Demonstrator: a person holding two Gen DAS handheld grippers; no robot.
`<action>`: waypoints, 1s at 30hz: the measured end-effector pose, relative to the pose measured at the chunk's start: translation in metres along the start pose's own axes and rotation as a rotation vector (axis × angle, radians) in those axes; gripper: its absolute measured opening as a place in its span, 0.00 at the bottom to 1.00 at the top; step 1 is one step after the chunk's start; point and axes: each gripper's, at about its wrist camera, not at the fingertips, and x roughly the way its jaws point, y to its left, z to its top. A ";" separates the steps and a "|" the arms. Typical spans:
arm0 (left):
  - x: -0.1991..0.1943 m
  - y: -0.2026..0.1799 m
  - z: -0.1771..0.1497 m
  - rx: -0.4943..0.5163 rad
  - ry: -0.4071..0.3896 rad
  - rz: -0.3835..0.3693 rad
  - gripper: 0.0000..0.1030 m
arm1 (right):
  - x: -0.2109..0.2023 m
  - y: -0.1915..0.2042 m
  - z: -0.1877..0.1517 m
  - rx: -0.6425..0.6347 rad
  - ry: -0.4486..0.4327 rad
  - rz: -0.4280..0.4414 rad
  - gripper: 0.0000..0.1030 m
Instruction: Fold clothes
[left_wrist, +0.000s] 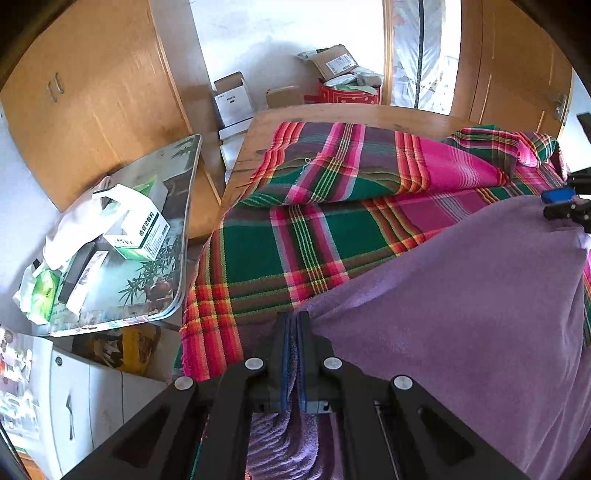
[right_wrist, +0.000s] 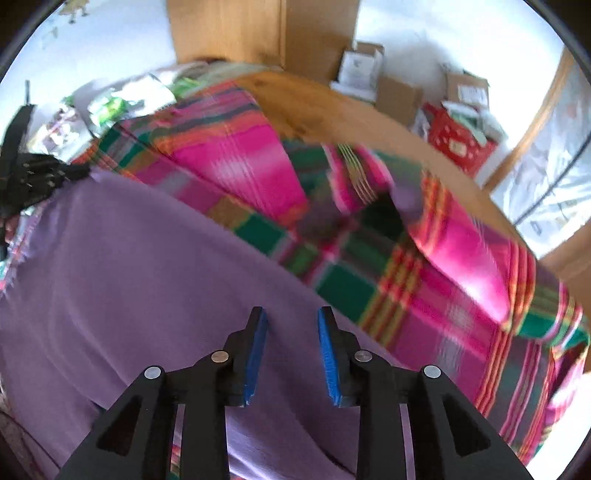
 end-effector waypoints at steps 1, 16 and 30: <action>0.000 0.000 0.000 0.000 0.002 0.000 0.04 | 0.002 -0.002 -0.001 0.001 0.002 -0.001 0.30; 0.000 0.002 0.000 -0.005 0.005 -0.008 0.04 | 0.006 -0.011 0.000 -0.037 -0.006 -0.034 0.35; 0.001 -0.002 0.000 0.012 0.007 0.011 0.04 | 0.011 -0.026 -0.003 0.062 -0.013 0.039 0.36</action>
